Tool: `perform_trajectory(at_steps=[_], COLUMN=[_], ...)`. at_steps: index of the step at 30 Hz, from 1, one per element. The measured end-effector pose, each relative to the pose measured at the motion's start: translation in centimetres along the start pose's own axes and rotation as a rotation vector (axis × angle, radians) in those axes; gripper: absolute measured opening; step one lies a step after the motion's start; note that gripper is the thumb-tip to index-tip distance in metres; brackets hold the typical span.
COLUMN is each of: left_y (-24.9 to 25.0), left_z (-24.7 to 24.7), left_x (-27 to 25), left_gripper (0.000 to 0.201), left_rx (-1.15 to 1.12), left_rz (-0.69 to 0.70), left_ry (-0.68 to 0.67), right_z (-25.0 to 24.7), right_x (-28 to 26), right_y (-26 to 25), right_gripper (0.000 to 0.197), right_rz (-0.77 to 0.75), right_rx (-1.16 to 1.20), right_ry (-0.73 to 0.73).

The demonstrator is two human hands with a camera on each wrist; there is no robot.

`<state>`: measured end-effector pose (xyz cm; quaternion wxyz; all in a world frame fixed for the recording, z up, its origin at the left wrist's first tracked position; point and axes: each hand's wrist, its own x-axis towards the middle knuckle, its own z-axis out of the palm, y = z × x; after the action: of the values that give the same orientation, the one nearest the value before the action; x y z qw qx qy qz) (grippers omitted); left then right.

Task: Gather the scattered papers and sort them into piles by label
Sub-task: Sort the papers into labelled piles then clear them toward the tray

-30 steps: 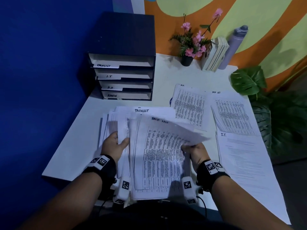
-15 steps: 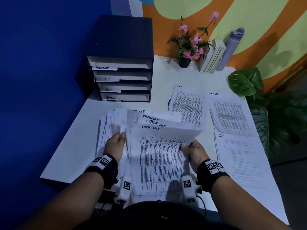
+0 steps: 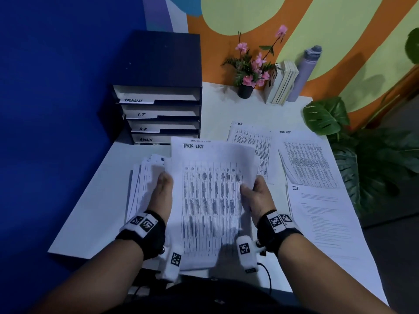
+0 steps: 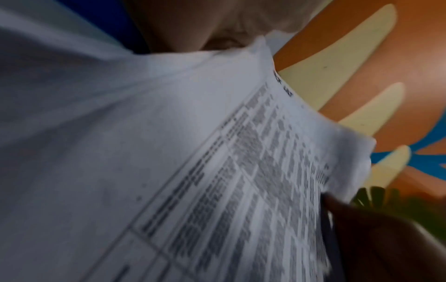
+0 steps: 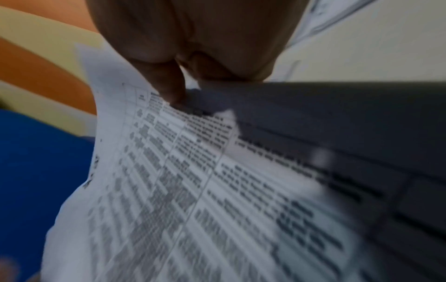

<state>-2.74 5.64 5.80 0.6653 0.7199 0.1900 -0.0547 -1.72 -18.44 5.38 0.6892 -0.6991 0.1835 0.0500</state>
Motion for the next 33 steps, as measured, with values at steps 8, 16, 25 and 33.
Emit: perform_trajectory(at_steps=[8,16,25,33], left_y=[6.6,0.3,3.2,-1.0], left_z=[-0.1,-0.5,3.2,4.2], left_x=[-1.0,-0.2,1.8,2.3], left_gripper=[0.026,0.031,0.029,0.055], left_rx=[-0.019,0.208,-0.009,0.627], left_rz=[0.432,0.144,0.185,0.029], left_ry=[0.298,0.187,0.254,-0.093], right_z=[3.6,3.1,-1.5,-13.9], right_x=[-1.6,-1.4,0.2,7.3], right_y=[-5.9,1.0,-0.7,-1.2], right_gripper=[0.056,0.06,0.009,0.035], right_rz=[-0.692,-0.294,-0.023,0.143], right_rx=[-0.062,-0.535,-0.154,0.02], right_ry=[-0.042,-0.165,-0.044,0.469])
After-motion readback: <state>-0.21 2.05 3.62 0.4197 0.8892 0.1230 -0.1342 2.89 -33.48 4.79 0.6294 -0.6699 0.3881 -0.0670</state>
